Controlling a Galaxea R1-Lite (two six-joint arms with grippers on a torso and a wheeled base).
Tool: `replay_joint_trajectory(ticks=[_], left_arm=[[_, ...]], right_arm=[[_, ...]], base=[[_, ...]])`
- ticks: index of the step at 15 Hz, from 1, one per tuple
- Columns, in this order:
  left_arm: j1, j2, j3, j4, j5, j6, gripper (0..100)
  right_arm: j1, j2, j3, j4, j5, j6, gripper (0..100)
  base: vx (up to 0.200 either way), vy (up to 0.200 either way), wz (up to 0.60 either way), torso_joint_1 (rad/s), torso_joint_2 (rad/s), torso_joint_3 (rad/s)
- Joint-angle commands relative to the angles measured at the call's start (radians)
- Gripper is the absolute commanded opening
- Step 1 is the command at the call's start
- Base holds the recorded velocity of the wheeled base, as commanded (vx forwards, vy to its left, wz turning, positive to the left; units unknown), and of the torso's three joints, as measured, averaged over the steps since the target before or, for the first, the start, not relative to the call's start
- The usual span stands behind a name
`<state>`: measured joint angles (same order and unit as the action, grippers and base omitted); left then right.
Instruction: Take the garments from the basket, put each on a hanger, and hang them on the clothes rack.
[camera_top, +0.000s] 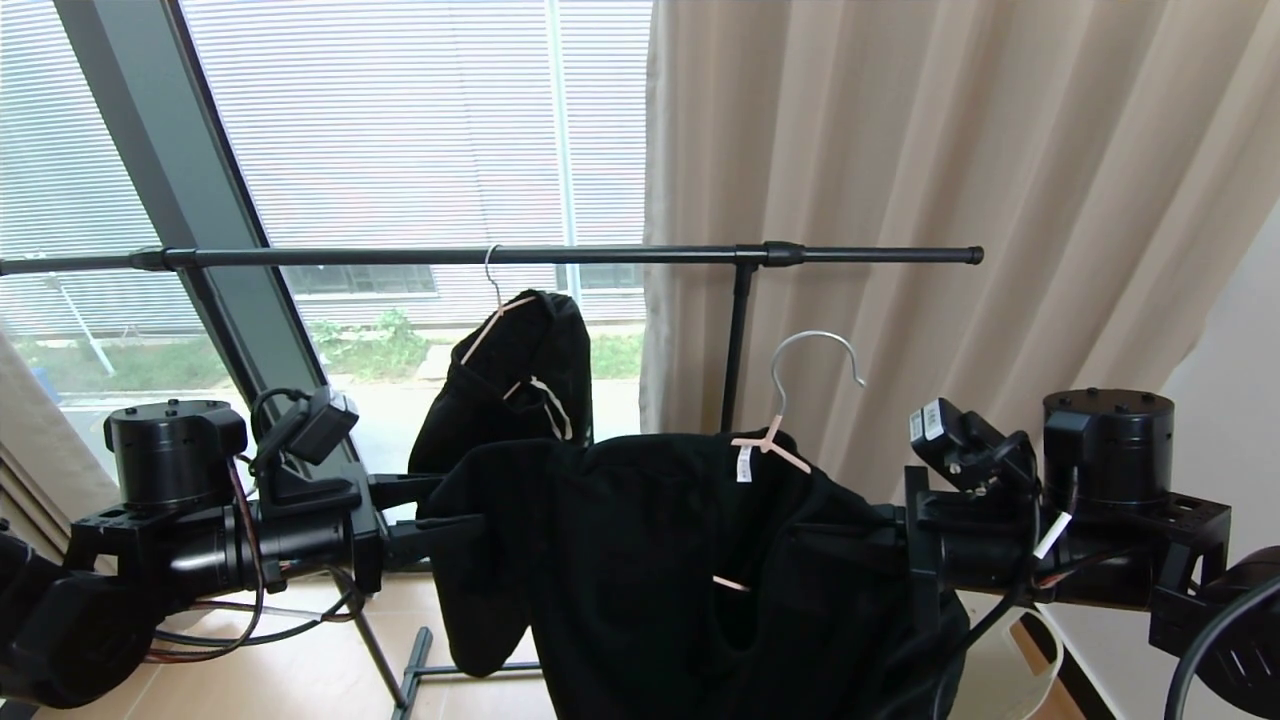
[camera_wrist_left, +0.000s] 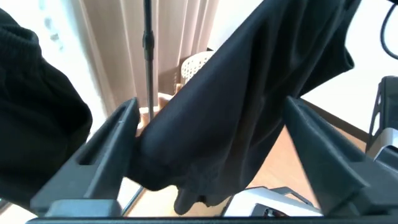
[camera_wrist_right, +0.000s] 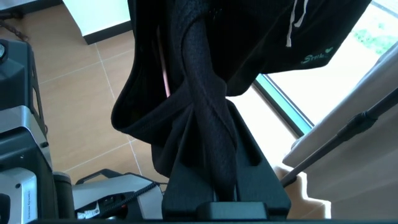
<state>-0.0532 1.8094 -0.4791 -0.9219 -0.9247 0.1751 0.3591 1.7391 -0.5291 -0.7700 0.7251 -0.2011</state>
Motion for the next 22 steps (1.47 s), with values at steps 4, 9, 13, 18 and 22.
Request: replay_joint_trajectory(ticks=[4,9,13,18,22], left_arm=[[0.027,0.01,0.011,0.0,0.0,-0.016,0],[0.081,0.008,0.036,-0.015,0.0,-0.016,0],[0.082,0.015,0.1,-0.107,0.0,-0.017,0],[0.095,0.027,0.119,-0.118,0.0,-0.017,0],[0.095,0.028,0.123,-0.127,0.0,-0.016,0]], right_arm=[[-0.032,0.0,-0.009,-0.002,0.002,0.0,0],[-0.092,-0.004,-0.009,-0.037,0.002,-0.001,0],[-0.123,-0.023,-0.014,-0.037,0.004,-0.001,0],[-0.144,-0.047,-0.014,-0.035,0.031,-0.001,0],[-0.147,-0.049,-0.014,-0.037,0.037,-0.001,0]], base=[[0.0,0.0,0.0,0.0,0.0,0.0],[0.0,0.0,0.0,0.0,0.0,0.0],[0.0,0.0,0.0,0.0,0.0,0.0],[0.0,0.0,0.0,0.0,0.0,0.0],[0.0,0.0,0.0,0.0,0.0,0.0]])
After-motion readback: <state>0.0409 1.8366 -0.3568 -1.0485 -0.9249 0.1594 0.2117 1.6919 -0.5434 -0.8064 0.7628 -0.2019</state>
